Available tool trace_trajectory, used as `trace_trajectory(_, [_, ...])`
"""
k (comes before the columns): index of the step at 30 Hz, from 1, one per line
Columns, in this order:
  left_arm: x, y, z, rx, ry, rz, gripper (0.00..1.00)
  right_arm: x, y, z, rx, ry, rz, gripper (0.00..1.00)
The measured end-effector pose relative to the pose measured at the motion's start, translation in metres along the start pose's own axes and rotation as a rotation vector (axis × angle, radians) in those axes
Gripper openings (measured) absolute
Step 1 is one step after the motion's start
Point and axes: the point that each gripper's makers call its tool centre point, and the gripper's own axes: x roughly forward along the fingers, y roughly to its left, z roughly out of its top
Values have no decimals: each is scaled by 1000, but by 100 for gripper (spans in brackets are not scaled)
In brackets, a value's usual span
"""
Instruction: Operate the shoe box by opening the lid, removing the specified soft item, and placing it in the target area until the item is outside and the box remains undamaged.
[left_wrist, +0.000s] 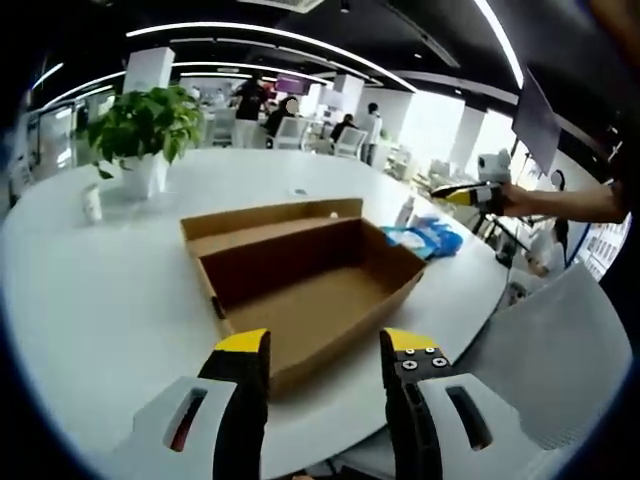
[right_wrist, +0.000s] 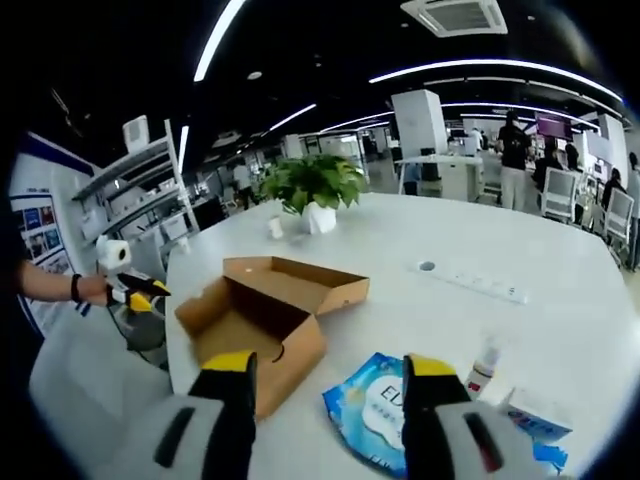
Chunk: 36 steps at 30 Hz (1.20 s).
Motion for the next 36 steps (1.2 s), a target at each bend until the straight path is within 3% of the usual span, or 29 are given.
trace_trajectory(6, [-3, 7, 3, -23, -22, 19, 45, 8, 23, -9, -7, 4, 33, 59])
trace_trajectory(12, [-5, 14, 3, -43, -31, 46, 45, 10, 31, -16, -1, 11, 53, 60])
trace_trajectory(15, [-7, 19, 6, -101, -63, 58, 45, 10, 35, -17, -2, 12, 65, 60])
trace_trajectory(22, [-7, 38, 9, -165, -98, 142, 45, 6, 39, -19, 0, 8, 65, 61])
trace_trajectory(36, [5, 56, 5, -185, -64, 223, 43, 0, 45, -29, 6, 14, 69, 61])
